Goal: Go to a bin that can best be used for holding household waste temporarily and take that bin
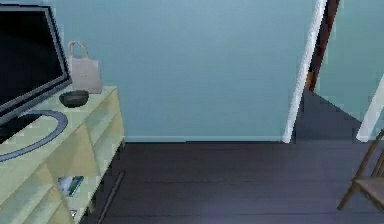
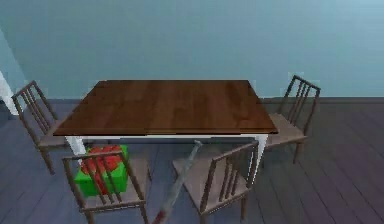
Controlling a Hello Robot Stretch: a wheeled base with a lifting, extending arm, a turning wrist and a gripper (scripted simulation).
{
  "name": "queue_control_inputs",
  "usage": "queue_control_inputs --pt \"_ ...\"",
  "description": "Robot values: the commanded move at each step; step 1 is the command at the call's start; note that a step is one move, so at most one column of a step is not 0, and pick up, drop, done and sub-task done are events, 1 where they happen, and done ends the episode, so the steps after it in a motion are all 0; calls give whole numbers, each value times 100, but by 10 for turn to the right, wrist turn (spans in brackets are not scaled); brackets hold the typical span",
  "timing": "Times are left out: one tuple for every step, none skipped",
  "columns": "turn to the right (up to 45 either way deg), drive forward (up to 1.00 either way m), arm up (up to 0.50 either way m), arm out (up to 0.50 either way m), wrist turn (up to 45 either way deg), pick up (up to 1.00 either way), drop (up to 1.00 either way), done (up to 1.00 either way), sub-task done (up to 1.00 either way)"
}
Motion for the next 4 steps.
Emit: queue_control_inputs --pt "0 75 0 0 0 0 0 0 0" --pt "420 0 0 0 0 0 0 0 0" --pt "0 100 0 0 0 0 0 0 0" --pt "90 0 0 0 0 0 0 0 0"
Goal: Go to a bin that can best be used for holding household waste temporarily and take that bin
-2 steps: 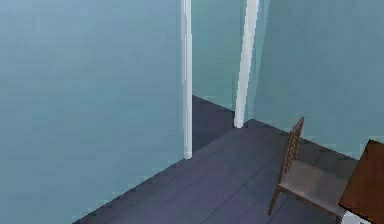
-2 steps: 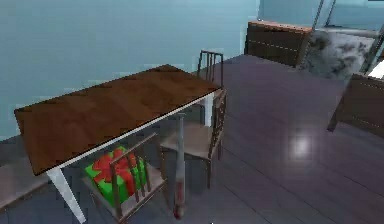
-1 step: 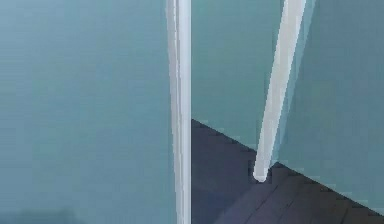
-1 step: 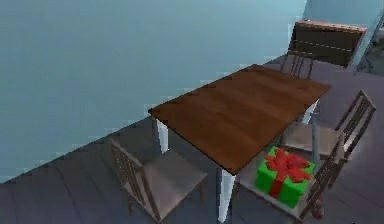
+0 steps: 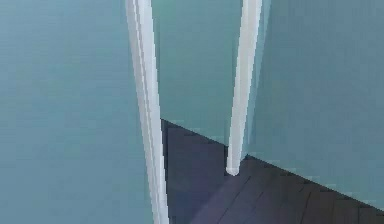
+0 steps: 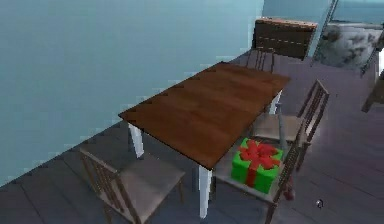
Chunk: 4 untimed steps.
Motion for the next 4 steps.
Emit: queue_control_inputs --pt "0 10 0 0 0 0 0 0 0" --pt "150 0 0 0 0 0 0 0 0" --pt "0 80 0 0 0 0 0 0 0" --pt "270 0 0 0 0 0 0 0 0"
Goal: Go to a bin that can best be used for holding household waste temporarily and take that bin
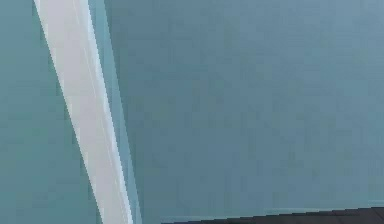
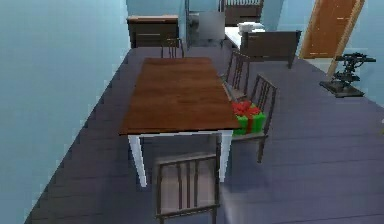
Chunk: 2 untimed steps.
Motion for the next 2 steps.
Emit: queue_control_inputs --pt "0 15 0 0 0 0 0 0 0" --pt "-450 0 0 0 0 0 0 0 0"
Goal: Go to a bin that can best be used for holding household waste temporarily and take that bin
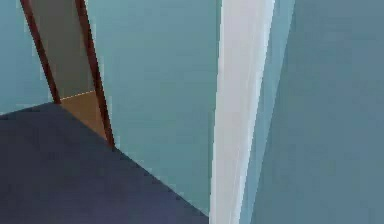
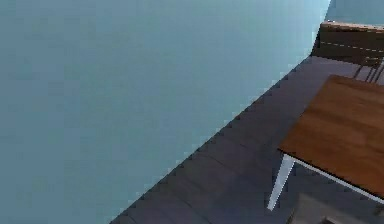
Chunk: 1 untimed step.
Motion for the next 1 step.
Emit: queue_control_inputs --pt "-360 0 0 0 0 0 0 0 0"
